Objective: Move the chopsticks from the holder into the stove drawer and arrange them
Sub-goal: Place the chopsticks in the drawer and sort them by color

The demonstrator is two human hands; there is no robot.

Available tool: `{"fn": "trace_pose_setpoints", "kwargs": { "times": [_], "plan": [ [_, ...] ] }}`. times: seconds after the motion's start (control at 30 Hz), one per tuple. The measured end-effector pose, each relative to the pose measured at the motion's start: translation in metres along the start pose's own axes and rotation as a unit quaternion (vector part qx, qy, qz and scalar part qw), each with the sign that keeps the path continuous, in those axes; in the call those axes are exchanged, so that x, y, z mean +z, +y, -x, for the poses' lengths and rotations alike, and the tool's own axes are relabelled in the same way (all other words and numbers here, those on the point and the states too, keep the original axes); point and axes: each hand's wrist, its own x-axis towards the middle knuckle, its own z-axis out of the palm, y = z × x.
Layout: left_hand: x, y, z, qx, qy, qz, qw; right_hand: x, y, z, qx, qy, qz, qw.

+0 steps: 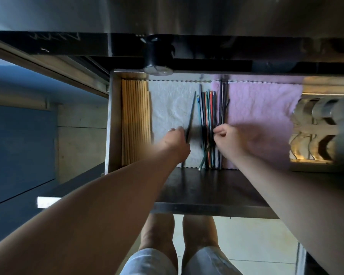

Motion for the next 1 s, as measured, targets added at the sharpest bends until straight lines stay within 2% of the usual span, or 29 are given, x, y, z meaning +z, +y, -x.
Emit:
{"fn": "trace_pose_setpoints", "kwargs": {
  "times": [0.1,0.4,0.7,0.87,1.0],
  "plan": [
    [0.011,0.013,-0.005,-0.029,0.031,0.022,0.999,-0.010,0.014,-0.005,-0.005,0.018,0.008,1.000],
    [0.029,0.031,-0.015,-0.079,0.078,0.032,0.993,-0.024,0.041,-0.017,-0.009,-0.008,0.059,0.998],
    [0.027,0.036,-0.015,-0.139,0.066,0.207,0.966,-0.008,0.032,-0.035,0.036,-0.029,0.054,0.997],
    [0.029,0.041,-0.019,-0.152,0.082,0.247,0.953,-0.014,0.035,-0.033,0.035,-0.014,0.045,0.998],
    [0.033,0.052,-0.022,-0.156,0.119,0.261,0.945,-0.020,0.041,-0.031,-0.003,0.014,0.057,0.998]
  ]
}}
